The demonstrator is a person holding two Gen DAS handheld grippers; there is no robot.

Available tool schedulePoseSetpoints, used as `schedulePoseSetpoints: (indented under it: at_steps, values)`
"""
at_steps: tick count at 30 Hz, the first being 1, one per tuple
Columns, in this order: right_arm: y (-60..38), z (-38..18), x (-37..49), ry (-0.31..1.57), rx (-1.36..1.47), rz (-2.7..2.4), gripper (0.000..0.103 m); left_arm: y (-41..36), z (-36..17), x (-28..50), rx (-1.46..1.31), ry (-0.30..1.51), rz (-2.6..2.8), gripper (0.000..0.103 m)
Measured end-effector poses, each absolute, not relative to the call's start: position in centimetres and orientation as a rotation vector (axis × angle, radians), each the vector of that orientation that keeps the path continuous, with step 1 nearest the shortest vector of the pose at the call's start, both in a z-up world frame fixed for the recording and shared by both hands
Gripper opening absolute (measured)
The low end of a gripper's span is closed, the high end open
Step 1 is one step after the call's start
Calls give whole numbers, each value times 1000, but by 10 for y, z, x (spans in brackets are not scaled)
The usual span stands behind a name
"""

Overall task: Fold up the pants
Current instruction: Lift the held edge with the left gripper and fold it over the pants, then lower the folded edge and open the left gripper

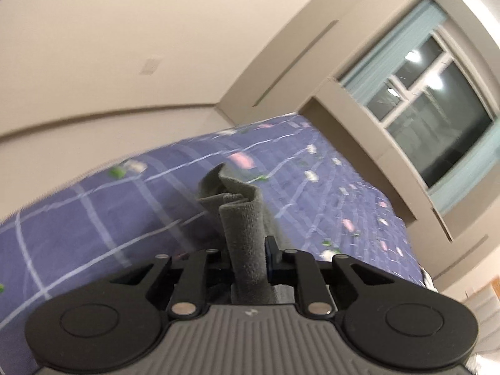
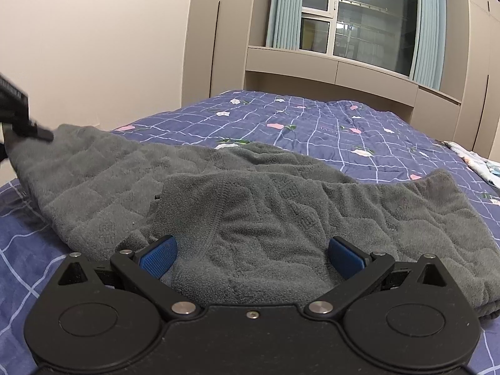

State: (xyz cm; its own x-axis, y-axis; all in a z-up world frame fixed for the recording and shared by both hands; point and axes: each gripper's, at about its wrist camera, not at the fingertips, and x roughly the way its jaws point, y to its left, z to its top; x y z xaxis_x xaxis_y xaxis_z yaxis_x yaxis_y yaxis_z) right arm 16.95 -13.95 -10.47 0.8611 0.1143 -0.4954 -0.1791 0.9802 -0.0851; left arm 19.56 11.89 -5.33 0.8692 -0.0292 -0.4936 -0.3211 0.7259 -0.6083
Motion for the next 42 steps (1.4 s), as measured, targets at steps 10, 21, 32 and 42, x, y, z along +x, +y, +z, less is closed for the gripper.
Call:
schedulePoseSetpoints:
  at_steps: [10, 21, 32, 42]
  values:
    - [-162, -64, 164, 426, -68, 132, 103, 44, 28, 197, -522, 403, -47, 15]
    - [-263, -52, 111, 403, -78, -62, 103, -94, 67, 190, -233, 429, -329, 15]
    - [-355, -74, 56, 459, -31, -314, 103, -234, 16, 185, 43, 636, -516, 16]
    - [-376, -89, 45, 489, 3, -364, 103, -266, -22, 172, 183, 758, -511, 37]
